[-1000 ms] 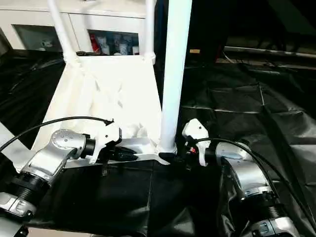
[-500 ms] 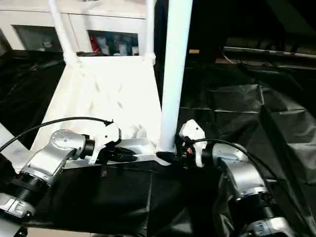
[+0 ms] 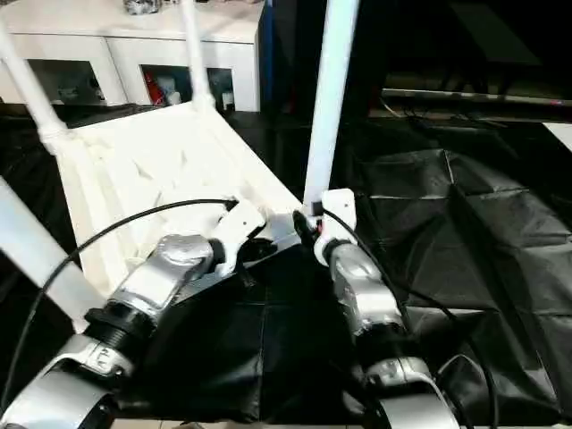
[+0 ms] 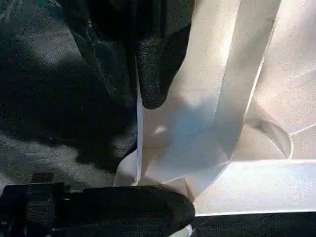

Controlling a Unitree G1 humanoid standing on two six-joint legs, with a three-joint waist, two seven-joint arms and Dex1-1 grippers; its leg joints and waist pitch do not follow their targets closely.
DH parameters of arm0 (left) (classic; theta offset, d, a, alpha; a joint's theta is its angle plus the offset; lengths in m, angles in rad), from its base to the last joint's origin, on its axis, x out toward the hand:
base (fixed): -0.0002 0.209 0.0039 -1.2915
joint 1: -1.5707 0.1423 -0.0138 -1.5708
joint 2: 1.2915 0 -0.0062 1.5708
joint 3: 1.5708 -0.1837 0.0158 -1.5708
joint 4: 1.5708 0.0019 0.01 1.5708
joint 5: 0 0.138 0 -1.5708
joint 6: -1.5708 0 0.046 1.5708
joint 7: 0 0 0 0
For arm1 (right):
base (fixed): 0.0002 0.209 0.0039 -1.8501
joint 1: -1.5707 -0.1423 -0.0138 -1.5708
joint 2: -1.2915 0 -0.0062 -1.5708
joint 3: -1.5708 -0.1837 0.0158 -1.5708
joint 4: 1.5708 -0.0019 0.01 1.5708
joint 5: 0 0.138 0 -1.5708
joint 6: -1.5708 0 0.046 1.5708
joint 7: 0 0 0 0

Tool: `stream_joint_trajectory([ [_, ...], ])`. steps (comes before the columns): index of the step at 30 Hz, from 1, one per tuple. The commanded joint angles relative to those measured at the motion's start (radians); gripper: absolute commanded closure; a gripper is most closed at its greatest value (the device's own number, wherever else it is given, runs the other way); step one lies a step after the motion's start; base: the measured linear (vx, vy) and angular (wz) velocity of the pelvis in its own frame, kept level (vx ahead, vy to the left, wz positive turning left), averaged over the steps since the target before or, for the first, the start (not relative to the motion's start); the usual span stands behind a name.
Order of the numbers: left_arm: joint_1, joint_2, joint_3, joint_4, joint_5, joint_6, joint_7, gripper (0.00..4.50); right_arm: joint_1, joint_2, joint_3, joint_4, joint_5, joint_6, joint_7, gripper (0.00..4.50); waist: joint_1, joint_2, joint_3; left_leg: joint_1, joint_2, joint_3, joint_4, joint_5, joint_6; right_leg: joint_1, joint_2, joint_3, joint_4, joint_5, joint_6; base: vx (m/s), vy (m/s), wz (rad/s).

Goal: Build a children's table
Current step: Rotate leg to tighten

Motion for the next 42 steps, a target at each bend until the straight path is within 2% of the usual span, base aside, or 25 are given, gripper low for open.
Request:
stream_joint_trajectory([
  [1,0.014,-0.011,-0.006,0.022,-0.009,-0.02,-0.009,4.5,0.01,-0.002,0.016,0.067,-0.034,0.013,0.003,1.78,0.003,-0.004,-0.054,0.01,0.08,-0.045,-0.073,-0.161,0.033,0.031,-0.108,0.058,-0.089,-0.138,-0.212,0.0,0.0,0.0],
  [3,0.016,-0.005,-0.009,0.023,-0.006,-0.032,-0.012,4.5,0.003,-0.006,0.024,0.079,-0.04,0.004,0.005,1.78,0.001,-0.007,-0.051,0.01,0.078,-0.044,-0.074,-0.179,0.036,0.031,-0.108,0.057,-0.093,-0.158,-0.217,0.0,0.0,0.0],
  [4,0.018,0.007,-0.014,0.021,-0.003,-0.045,-0.021,4.5,-0.003,-0.01,0.012,0.079,-0.021,-0.013,0.025,1.78,0.0,-0.008,-0.051,0.01,0.079,-0.044,-0.075,-0.188,0.036,0.03,-0.108,0.058,-0.095,-0.173,-0.215,0.0,0.0,0.0],
  [5,0.02,0.017,-0.02,0.021,0.0,-0.063,-0.029,4.5,-0.008,-0.014,-0.004,0.077,-0.005,-0.025,0.035,1.08,0.001,-0.006,-0.05,0.013,0.081,-0.046,-0.076,-0.212,0.03,0.029,-0.11,0.059,-0.1,-0.219,-0.206,0.0,0.0,0.0],
  [7,0.029,0.035,-0.017,0.012,-0.012,-0.074,-0.061,4.5,-0.013,-0.035,-0.024,0.056,0.019,-0.051,0.086,1.08,0.0,-0.007,-0.05,0.012,0.082,-0.046,-0.078,-0.213,0.028,0.029,-0.108,0.059,-0.099,-0.223,-0.202,0.0,0.0,0.0],
  [10,0.037,0.054,-0.013,0.012,-0.014,-0.088,-0.084,4.5,-0.014,-0.068,-0.016,0.036,0.013,-0.056,0.131,0.85,0.003,-0.009,-0.052,0.009,0.081,-0.044,-0.075,-0.184,0.041,0.031,-0.109,0.059,-0.096,-0.192,-0.206,0.0,0.0,0.0],
  [11,0.04,0.064,-0.013,0.013,-0.015,-0.098,-0.095,4.5,-0.008,-0.084,-0.012,0.015,0.02,-0.05,0.167,0.66,0.004,-0.014,-0.051,0.01,0.08,-0.042,-0.074,-0.182,0.048,0.03,-0.108,0.058,-0.097,-0.19,-0.207,0.0,0.0,0.0],
  [14,0.053,0.1,-0.011,0.013,-0.021,-0.13,-0.139,4.5,0.026,-0.15,0.013,-0.075,0.051,-0.027,0.338,0.62,0.01,-0.015,-0.054,0.006,0.082,-0.043,-0.072,-0.151,0.065,0.034,-0.109,0.057,-0.091,-0.151,-0.206,0.0,0.0,0.0],
  [15,0.063,0.122,-0.009,0.004,-0.035,-0.156,-0.182,4.5,0.059,-0.198,0.037,-0.147,0.076,-0.008,0.462,0.62,0.013,-0.017,-0.053,0.002,0.081,-0.043,-0.071,-0.137,0.088,0.037,-0.106,0.055,-0.088,-0.118,-0.201,0.0,0.0,0.0],
  [17,0.07,0.137,-0.007,-0.005,-0.045,-0.163,-0.212,4.5,0.082,-0.233,0.057,-0.19,0.088,0.008,0.536,0.62,0.013,-0.017,-0.053,0.002,0.082,-0.043,-0.07,-0.136,0.1,0.036,-0.107,0.056,-0.087,-0.113,-0.201,0.0,0.0,0.0],
  [18,0.072,0.144,-0.006,-0.009,-0.049,-0.161,-0.224,4.5,0.091,-0.25,0.066,-0.207,0.092,0.016,0.565,0.62,0.014,-0.017,-0.051,0.004,0.083,-0.042,-0.07,-0.148,0.099,0.033,-0.108,0.055,-0.091,-0.143,-0.202,0.0,0.0,0.0],
  [19,0.08,0.161,-0.01,-0.024,-0.064,-0.175,-0.275,4.5,0.109,-0.289,0.09,-0.236,0.091,0.026,0.624,0.62,0.012,-0.024,-0.05,0.002,0.082,-0.042,-0.071,-0.152,0.098,0.034,-0.109,0.054,-0.093,-0.162,-0.203,0.0,0.0,0.0],
  [21,0.092,0.199,-0.022,-0.054,-0.079,-0.197,-0.362,4.5,0.138,-0.36,0.13,-0.277,0.088,0.04,0.736,0.62,0.015,-0.022,-0.049,0.003,0.085,-0.044,-0.072,-0.164,0.091,0.034,-0.111,0.055,-0.095,-0.205,-0.198,0.0,0.0,0.0],
  [23,0.097,0.218,-0.026,-0.07,-0.089,-0.214,-0.409,4.5,0.151,-0.39,0.139,-0.3,0.101,0.056,0.797,0.62,0.015,-0.021,-0.047,0.005,0.085,-0.042,-0.072,-0.171,0.091,0.029,-0.108,0.056,-0.096,-0.215,-0.204,0.0,0.0,0.0],
  [25,0.099,0.228,-0.019,-0.092,-0.112,-0.199,-0.441,4.5,0.158,-0.402,0.137,-0.33,0.125,0.086,0.847,0.62,0.018,-0.019,-0.049,0.004,0.086,-0.042,-0.073,-0.17,0.088,0.029,-0.107,0.055,-0.094,-0.21,-0.208,0.0,0.0,0.0],
  [27,0.106,0.238,-0.021,-0.123,-0.137,-0.178,-0.48,4.5,0.159,-0.409,0.146,-0.345,0.133,0.1,0.875,0.62,0.02,-0.016,-0.05,0.005,0.091,-0.044,-0.075,-0.15,0.089,0.029,-0.107,0.054,-0.086,-0.155,-0.224,0.0,0.0,0.0],
  [30,0.115,0.244,-0.036,-0.155,-0.15,-0.17,-0.519,4.5,0.15,-0.404,0.166,-0.342,0.11,0.095,0.866,0.62,0.027,-0.011,-0.055,0.009,0.091,-0.041,-0.07,-0.116,0.091,0.028,-0.108,0.054,-0.079,-0.08,-0.248,0.0,0.0,0.0],
  [31,0.116,0.244,-0.039,-0.157,-0.147,-0.17,-0.518,4.5,0.149,-0.403,0.169,-0.34,0.106,0.092,0.864,0.62,0.027,-0.011,-0.055,0.009,0.091,-0.041,-0.07,-0.116,0.091,0.028,-0.108,0.054,-0.079,-0.08,-0.248,0.0,0.0,0.0],
  [32,0.118,0.243,-0.047,-0.163,-0.138,-0.173,-0.517,4.5,0.146,-0.4,0.18,-0.339,0.101,0.095,0.863,0.62,0.034,-0.011,-0.058,0.012,0.09,-0.038,-0.066,-0.096,0.097,0.026,-0.106,0.055,-0.075,-0.032,-0.257,0.0,0.0,0.0],
  [34,0.12,0.239,-0.051,-0.164,-0.136,-0.176,-0.519,4.5,0.145,-0.395,0.187,-0.341,0.099,0.101,0.87,0.62,0.037,-0.011,-0.058,0.008,0.09,-0.039,-0.066,-0.087,0.102,0.029,-0.107,0.053,-0.071,-0.007,-0.262,0.0,0.0,0.0],
  [37,0.121,0.233,-0.054,-0.164,-0.134,-0.175,-0.523,4.5,0.144,-0.384,0.186,-0.338,0.089,0.108,0.876,0.62,0.038,-0.011,-0.057,0.007,0.09,-0.039,-0.067,-0.102,0.098,0.03,-0.108,0.052,-0.073,-0.023,-0.259,0.0,0.0,0.0],
  [39,0.119,0.229,-0.055,-0.163,-0.132,-0.17,-0.522,4.5,0.136,-0.37,0.175,-0.326,0.107,0.121,0.873,0.62,0.038,-0.013,-0.057,0.007,0.09,-0.041,-0.067,-0.107,0.091,0.032,-0.109,0.051,-0.074,-0.041,-0.254,0.0,0.0,0.0],
  [42,0.118,0.228,-0.054,-0.16,-0.128,-0.169,-0.517,4.5,0.133,-0.365,0.173,-0.319,0.114,0.123,0.87,0.91,0.039,-0.014,-0.057,0.006,0.09,-0.041,-0.067,-0.102,0.09,0.032,-0.109,0.051,-0.073,-0.039,-0.252,0.0,0.0,0.0],
])
